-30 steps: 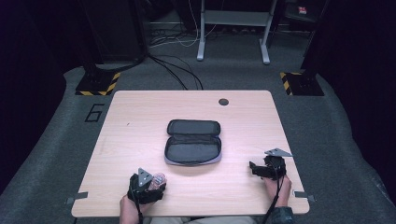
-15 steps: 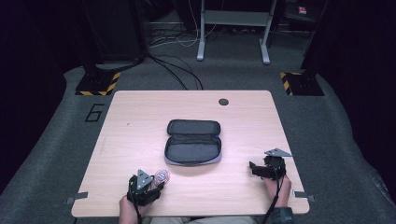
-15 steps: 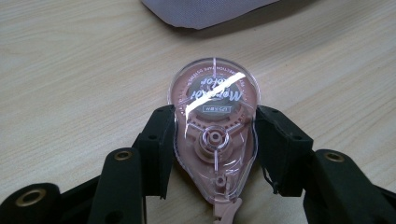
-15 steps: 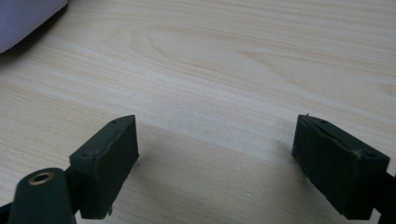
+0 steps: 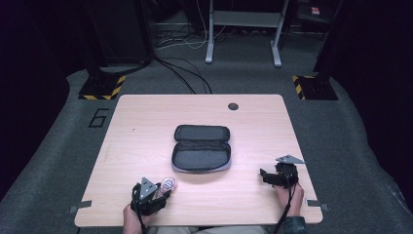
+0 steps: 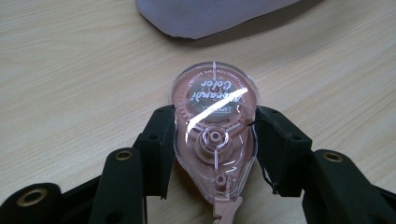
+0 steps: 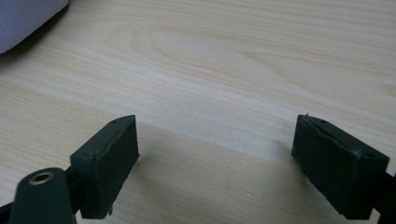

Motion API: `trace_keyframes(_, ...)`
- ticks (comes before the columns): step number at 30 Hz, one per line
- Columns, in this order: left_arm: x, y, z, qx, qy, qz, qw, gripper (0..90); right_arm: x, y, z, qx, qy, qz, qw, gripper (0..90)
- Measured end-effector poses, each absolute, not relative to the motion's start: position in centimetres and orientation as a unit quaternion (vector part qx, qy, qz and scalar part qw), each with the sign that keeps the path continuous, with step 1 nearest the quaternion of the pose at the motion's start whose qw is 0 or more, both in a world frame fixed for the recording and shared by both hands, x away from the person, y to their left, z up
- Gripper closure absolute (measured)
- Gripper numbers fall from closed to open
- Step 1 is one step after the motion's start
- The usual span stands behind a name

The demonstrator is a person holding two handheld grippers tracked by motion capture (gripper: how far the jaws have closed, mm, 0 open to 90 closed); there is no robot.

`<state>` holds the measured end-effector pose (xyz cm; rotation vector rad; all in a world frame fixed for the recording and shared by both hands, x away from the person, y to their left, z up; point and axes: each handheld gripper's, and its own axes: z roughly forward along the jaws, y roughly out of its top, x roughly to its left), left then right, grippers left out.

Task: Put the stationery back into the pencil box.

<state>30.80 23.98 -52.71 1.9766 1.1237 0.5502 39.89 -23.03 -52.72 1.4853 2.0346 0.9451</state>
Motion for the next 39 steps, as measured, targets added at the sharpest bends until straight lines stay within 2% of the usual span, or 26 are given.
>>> trace_keyframes(21, 30.7, 24.6, -49.9, 0.780, 0.423, 0.216, 0.407, 50.0, 40.0, -22.9, -52.8, 0.535, 0.741, 0.335, 0.230, 12.0)
trace_keyframes(39, 32.3, 23.9, -46.7, 0.785, 0.398, 0.214, 0.423, 50.0, 40.0, -22.6, -52.9, 0.537, 0.740, 0.333, 0.231, 9.7)
